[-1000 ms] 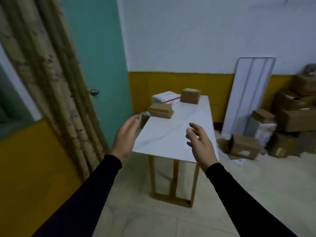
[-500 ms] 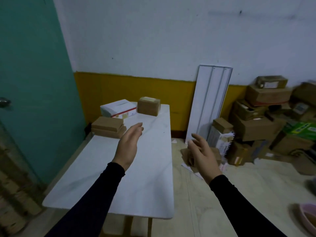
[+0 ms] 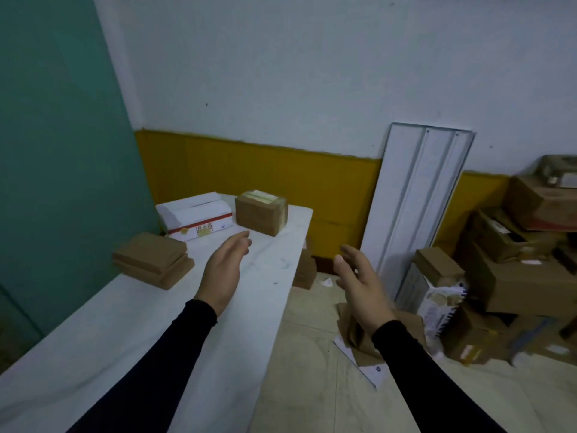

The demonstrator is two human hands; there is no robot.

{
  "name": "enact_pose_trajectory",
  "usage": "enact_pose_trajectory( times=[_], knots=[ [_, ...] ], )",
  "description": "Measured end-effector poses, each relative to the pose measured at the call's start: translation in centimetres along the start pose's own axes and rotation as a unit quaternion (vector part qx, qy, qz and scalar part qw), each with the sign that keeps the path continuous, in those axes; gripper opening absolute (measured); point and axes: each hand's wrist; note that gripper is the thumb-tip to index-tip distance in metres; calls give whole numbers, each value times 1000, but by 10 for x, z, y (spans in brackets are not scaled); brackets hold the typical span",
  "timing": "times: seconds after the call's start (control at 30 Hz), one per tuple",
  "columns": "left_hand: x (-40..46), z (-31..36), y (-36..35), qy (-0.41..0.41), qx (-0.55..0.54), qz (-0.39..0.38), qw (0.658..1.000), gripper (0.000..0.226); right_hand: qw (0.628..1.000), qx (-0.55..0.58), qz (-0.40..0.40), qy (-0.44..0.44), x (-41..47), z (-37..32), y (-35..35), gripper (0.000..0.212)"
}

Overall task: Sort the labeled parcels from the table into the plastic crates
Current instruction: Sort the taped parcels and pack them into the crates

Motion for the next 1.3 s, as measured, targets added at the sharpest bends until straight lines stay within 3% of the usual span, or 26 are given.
enact_pose_trajectory(
  times=[0.3, 0.5, 0.67, 1.03, 1.3],
  knots=[
    [91, 1, -59, 39, -1, 84, 996, 35, 990, -22, -140, 18, 149, 17, 24, 39],
    [190, -27, -53, 42, -14, 132, 990, 34, 981, -46, -185, 32, 268, 25, -20, 50],
    [261, -54, -37, 78, 1, 158, 984, 26, 970, -104, -213, 49, 349, 27, -74, 48],
    [406, -123, -85, 243, 49, 119, 961, 41, 970, -149, -186, -38, 535, 102, -117, 44],
    [506, -153, -149, 373, -22, 116, 920, 50, 936, -200, -272, -104, 655, 154, -124, 59]
  ],
)
Point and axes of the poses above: each hand's wrist, its own x-axis towards the middle knuckle, its own y-axis out of the back of the hand, z = x × y, and after that the axes turned 2 degrees about -z, right-handed
